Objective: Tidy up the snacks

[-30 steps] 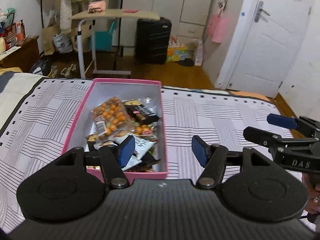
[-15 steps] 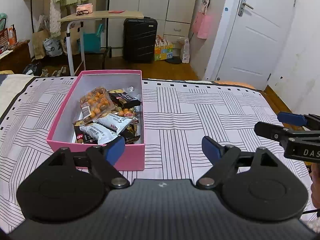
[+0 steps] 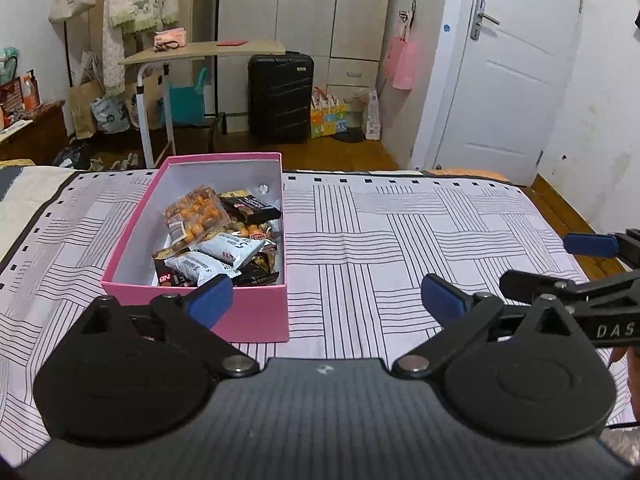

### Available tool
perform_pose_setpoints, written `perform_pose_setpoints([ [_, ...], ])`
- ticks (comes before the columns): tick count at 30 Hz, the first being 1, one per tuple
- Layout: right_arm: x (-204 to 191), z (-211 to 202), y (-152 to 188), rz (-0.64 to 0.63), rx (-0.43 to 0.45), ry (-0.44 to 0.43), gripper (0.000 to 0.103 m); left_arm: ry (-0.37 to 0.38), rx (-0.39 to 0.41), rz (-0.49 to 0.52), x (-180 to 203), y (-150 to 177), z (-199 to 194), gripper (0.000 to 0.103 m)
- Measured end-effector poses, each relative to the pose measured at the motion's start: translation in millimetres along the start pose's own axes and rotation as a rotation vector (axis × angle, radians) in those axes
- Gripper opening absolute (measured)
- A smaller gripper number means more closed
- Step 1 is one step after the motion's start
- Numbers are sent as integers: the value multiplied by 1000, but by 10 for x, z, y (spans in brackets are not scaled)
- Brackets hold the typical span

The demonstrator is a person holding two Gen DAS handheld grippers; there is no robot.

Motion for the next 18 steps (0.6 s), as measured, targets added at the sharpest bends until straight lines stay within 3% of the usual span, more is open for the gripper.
perform_pose_setpoints([
  [7, 106, -53, 24, 45, 11, 49, 103, -26, 20, 47, 57, 18, -63, 103],
  [18, 183, -25, 167, 77, 15, 79, 103, -51, 8, 37, 42, 137, -36, 103],
])
Point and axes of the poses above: each gripper's, at about its wrist camera, not at the fingertips, and z roughly the way its jaws point, x to its right, y to its underside, the point moved 6 cm from there along z, roughly the way its jaws point, and after that the axes turned 1 degree about -z, right-handed, at the moved point
